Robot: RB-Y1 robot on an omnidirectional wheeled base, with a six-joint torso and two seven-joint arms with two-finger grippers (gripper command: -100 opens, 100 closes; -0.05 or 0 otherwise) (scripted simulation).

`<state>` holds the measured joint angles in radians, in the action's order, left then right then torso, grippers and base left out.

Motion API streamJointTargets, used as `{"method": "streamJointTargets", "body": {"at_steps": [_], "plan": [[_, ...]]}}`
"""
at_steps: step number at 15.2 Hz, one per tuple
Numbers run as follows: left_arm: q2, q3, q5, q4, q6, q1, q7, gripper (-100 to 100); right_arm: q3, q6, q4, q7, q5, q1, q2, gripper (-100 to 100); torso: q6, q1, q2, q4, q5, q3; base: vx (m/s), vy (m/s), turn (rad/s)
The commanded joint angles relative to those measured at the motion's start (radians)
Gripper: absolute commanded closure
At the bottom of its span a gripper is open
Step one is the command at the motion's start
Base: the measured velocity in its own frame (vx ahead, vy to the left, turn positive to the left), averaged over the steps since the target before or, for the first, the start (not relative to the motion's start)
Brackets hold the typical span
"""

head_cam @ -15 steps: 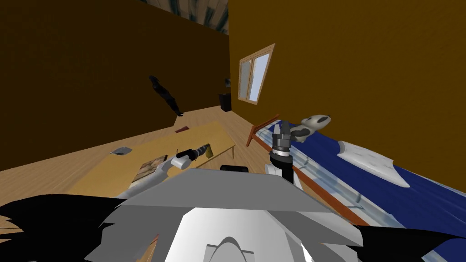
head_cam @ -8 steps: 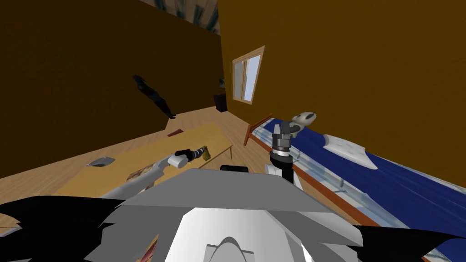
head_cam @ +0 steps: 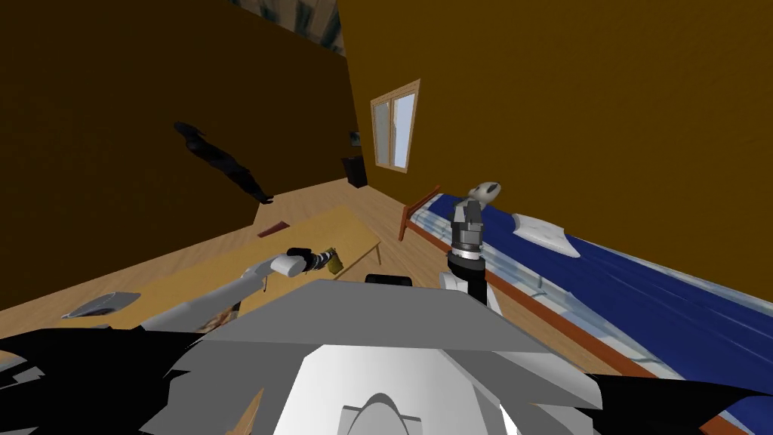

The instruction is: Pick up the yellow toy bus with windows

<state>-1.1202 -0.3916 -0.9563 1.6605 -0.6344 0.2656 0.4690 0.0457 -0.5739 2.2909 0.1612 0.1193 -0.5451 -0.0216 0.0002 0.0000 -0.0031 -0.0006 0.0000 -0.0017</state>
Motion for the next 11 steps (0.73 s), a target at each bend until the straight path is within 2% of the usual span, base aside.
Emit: {"method": "streamJointTargets", "body": {"at_steps": [1,2,3,4,6,7,11], "plan": [[-0.032,-0.024,-0.044,-0.026,-0.046,-0.013,0.019,-100,0.000,0.000,0.000,0.000,0.000,0.000,0.000,0,0.000,0.000,0.000,0.000,0.000,0.000,0.025,-0.017,-0.188],[-0.032,-0.024,-0.044,-0.026,-0.046,-0.013,0.019,-100,0.000,0.000,0.000,0.000,0.000,0.000,0.000,0,0.000,0.000,0.000,0.000,0.000,0.000,0.024,-0.013,-0.187],[-0.053,-0.039,-0.071,-0.040,-0.076,-0.020,0.029,-100,0.000,0.000,0.000,0.000,0.000,0.000,0.000,0,0.000,0.000,0.000,0.000,0.000,0.000,0.026,-0.015,-0.251],[-0.053,-0.039,-0.071,-0.040,-0.076,-0.020,0.029,-100,0.000,0.000,0.000,0.000,0.000,0.000,0.000,0,0.001,0.000,0.000,0.000,0.000,0.000,0.025,-0.011,-0.176],[-0.087,-0.066,-0.120,-0.064,-0.126,-0.032,0.047,-100,0.000,0.000,0.000,0.000,0.000,0.000,0.000,0,0.000,0.000,0.000,0.000,0.000,0.000,0.035,-0.019,-0.200],[-0.087,-0.066,-0.120,-0.064,-0.128,-0.032,0.047,-100,0.000,0.000,0.000,0.000,0.000,0.000,0.000,0,0.001,-0.001,-0.001,0.000,0.000,0.000,0.044,-0.017,-0.181],[-0.124,-0.111,-0.187,-0.099,-0.201,-0.045,0.071,-100,0.000,0.000,0.000,0.000,0.000,0.000,0.000,0,0.000,-0.001,-0.001,0.000,0.000,-0.001,0.043,-0.016,-0.197]]}}
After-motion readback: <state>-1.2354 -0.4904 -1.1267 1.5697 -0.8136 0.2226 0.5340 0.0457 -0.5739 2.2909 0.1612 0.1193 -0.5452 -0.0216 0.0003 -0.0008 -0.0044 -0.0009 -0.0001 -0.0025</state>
